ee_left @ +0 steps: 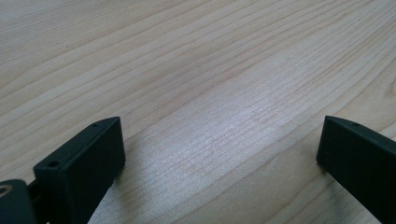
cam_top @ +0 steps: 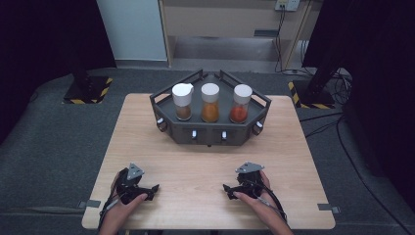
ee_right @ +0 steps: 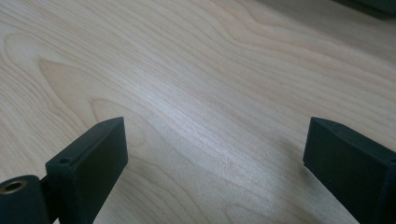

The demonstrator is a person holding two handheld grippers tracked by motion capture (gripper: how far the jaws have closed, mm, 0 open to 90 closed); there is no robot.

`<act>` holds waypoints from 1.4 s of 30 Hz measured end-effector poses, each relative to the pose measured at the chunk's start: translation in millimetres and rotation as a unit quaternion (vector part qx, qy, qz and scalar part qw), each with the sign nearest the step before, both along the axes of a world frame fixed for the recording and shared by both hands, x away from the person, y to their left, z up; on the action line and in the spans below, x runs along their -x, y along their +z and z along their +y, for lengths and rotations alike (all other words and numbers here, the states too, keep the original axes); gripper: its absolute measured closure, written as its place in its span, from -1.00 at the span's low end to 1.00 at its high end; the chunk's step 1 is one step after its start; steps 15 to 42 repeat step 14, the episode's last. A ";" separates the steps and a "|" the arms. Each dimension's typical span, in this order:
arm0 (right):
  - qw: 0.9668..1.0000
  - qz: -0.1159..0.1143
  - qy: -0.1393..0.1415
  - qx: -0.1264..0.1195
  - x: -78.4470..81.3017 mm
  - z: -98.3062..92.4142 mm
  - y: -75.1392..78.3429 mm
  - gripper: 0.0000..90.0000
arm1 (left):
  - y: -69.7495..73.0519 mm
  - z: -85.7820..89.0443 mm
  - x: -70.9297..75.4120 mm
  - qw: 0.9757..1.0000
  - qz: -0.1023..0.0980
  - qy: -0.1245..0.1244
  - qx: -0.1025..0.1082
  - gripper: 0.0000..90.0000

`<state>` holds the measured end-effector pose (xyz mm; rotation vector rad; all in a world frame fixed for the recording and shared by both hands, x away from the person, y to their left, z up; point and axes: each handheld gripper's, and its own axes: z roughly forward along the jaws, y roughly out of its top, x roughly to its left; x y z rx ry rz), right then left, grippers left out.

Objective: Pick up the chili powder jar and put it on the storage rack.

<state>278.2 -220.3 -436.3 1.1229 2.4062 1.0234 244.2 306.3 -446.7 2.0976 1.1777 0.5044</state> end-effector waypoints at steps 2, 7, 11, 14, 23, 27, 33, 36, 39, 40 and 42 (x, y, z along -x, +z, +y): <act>1.000 -0.001 0.000 0.008 0.9 1.2 -3.6 -0.88 | 0.0 0.0 0.0 1.000 0.000 0.000 0.000 -1.00; 1.000 -0.018 0.001 0.003 6.9 -0.1 -12.0 -0.93 | 0.0 0.0 0.1 1.000 0.000 0.000 0.000 -1.00; 1.000 -0.019 0.001 0.004 7.0 0.2 -11.9 -0.94 | -0.1 0.0 0.1 1.000 0.000 0.000 0.000 -1.00; 1.000 -0.018 0.001 0.004 6.9 0.1 -11.9 -0.94 | 0.0 -0.3 0.4 1.000 0.000 0.001 0.000 -1.00; 1.000 -0.018 0.001 0.004 6.9 0.1 -11.9 -0.94 | 0.0 -0.3 0.4 1.000 0.000 0.001 0.000 -1.00; 1.000 -0.018 0.001 0.004 6.9 0.1 -11.9 -0.94 | 0.0 -0.3 0.4 1.000 0.000 0.001 0.000 -1.00; 1.000 -0.018 0.001 0.004 6.9 0.1 -11.9 -0.94 | 0.0 -0.3 0.4 1.000 0.000 0.001 0.000 -1.00; 1.000 -0.018 0.001 0.004 6.9 0.1 -11.9 -0.94 | 0.0 -0.3 0.4 1.000 0.000 0.001 0.000 -1.00; 1.000 -0.018 0.001 0.004 6.9 0.1 -11.9 -0.94 | 0.0 -0.3 0.4 1.000 0.000 0.001 0.000 -1.00; 1.000 -0.018 0.001 0.004 6.9 0.1 -11.9 -0.94 | 0.0 -0.3 0.4 1.000 0.000 0.001 0.000 -1.00; 1.000 -0.018 0.001 0.004 6.9 0.1 -11.9 -0.94 | 0.0 -0.3 0.4 1.000 0.000 0.001 0.000 -1.00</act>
